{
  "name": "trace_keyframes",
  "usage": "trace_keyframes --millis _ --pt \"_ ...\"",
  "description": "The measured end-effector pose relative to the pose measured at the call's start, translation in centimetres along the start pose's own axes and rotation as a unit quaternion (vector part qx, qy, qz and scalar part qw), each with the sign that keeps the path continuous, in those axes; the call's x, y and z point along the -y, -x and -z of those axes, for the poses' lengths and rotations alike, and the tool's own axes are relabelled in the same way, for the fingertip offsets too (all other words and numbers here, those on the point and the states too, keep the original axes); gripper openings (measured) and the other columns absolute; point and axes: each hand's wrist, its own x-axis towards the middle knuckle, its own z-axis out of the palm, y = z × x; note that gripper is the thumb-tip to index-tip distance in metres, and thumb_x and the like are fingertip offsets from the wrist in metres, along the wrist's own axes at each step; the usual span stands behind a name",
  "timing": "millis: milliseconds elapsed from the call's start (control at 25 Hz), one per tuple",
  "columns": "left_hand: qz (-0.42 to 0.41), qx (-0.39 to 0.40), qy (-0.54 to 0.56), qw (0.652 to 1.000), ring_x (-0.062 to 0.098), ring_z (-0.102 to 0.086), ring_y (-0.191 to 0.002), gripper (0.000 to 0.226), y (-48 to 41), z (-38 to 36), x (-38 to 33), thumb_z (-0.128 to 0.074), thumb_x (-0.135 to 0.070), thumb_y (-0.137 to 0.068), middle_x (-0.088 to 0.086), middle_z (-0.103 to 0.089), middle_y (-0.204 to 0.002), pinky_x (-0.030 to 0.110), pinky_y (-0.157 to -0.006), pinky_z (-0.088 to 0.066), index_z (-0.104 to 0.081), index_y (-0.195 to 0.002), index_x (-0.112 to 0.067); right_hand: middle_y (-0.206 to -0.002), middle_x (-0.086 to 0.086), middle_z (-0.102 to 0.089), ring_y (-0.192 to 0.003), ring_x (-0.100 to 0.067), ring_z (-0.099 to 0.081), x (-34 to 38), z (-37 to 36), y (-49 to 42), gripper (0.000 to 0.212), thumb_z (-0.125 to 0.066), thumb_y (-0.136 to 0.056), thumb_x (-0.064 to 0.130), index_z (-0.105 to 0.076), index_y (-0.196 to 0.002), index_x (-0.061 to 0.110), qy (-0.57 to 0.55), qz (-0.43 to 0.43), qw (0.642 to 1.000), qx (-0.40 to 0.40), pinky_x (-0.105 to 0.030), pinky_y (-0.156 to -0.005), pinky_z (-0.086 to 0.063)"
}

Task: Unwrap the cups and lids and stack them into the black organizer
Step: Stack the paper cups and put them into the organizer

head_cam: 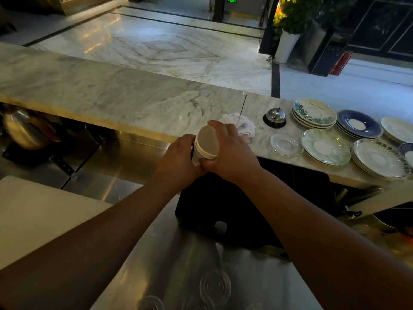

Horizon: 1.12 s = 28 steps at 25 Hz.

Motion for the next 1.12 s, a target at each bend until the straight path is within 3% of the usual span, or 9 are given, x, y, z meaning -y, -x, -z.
trace_keyframes --millis 160,520,720,1120 --pt "-0.001 0.009 -0.030 0.999 0.021 -0.053 -0.112 0.071 0.1 -1.1 1.9 -0.080 -0.050 -0.064 0.000 -0.054 -0.126 0.033 -0.084 -0.041 -0.049 -0.125 -0.031 -0.133 -0.007 -0.046 -0.113 -0.033 -0.055 -1.0 -1.6 -0.4 0.093 -0.078 -0.069 0.050 -0.032 -0.148 0.030 0.018 -0.008 0.999 0.025 -0.045 -0.084 -0.052" --pt "0.014 0.044 -0.057 0.997 0.017 -0.055 -0.101 0.068 0.5 -2.1 2.4 -0.082 -0.039 -0.064 0.001 -0.050 -0.125 0.032 -0.079 -0.044 -0.054 -0.123 -0.021 -0.142 -0.013 -0.047 -0.122 -0.036 -0.047 -3.0 -4.0 -0.2 0.100 -0.076 -0.072 0.053 -0.027 -0.153 0.022 0.058 -0.019 0.997 0.055 -0.049 -0.096 -0.046" --pt "0.025 0.053 -0.076 0.995 0.025 -0.058 -0.106 0.069 0.5 -2.0 2.2 -0.083 -0.030 -0.066 0.007 -0.050 -0.130 0.033 -0.080 -0.044 -0.053 -0.127 -0.015 -0.142 -0.011 -0.047 -0.120 -0.034 -0.049 -3.0 -4.6 -0.3 0.100 -0.077 -0.071 0.054 -0.029 -0.151 0.018 0.084 -0.006 0.995 0.053 -0.048 -0.091 -0.049" --pt "0.044 0.077 -0.088 0.992 0.029 -0.060 -0.105 0.076 1.6 -2.1 2.9 -0.081 -0.035 -0.072 0.008 -0.049 -0.134 0.034 -0.074 -0.044 -0.045 -0.137 -0.020 -0.127 -0.013 -0.051 -0.109 -0.032 -0.049 -3.2 -6.4 0.5 0.090 -0.070 -0.072 0.058 -0.038 -0.146 0.016 0.194 0.022 0.980 0.028 -0.045 -0.088 -0.045"
